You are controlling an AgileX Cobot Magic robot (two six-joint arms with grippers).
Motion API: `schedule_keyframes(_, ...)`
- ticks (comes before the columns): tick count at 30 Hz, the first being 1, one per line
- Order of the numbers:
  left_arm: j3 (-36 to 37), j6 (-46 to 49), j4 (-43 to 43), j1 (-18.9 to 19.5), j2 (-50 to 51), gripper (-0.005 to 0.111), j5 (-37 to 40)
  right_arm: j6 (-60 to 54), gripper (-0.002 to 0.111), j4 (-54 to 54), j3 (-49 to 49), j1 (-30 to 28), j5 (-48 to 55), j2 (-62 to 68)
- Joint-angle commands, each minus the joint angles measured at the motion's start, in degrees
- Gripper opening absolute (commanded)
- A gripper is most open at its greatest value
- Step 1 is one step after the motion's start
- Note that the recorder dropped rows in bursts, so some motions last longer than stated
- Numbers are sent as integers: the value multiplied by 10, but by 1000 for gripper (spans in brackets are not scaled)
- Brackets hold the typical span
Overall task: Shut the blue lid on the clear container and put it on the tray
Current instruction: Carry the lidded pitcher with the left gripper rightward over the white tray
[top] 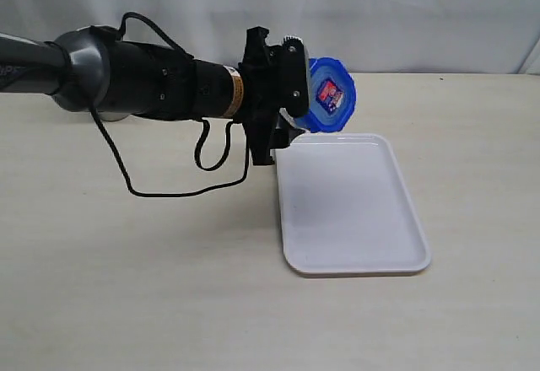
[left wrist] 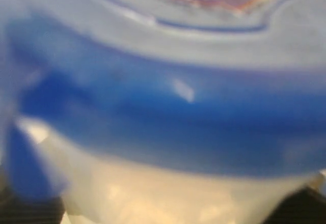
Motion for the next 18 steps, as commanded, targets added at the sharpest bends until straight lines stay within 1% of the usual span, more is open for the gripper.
schedule_keyframes(1, -14, 100, 0, -22, -6, 0, 32, 1, 5, 3, 3, -1, 33, -1)
schedule_keyframes(5, -14, 160, 0, -40, -5, 0, 46, 15, 5, 3, 3, -1, 55, -1)
schedule_keyframes(9, -14, 187, 8, -57, -5, 0, 58, 90, 5, 3, 13, -1, 62, -1)
schedule_keyframes(12, -14, 192, 8, -68, -5, 0, 57, 146, 5, 4, 49, -1, 31, -1)
schedule_keyframes(14, -14, 211, 8, -73, -5, 0, 61, 160, 5, 21, 80, -1, -4, -1)
schedule_keyframes(18, -14, 298, 8, -78, -5, 0, 110, 160, 5, 36, 109, -1, -57, -1)
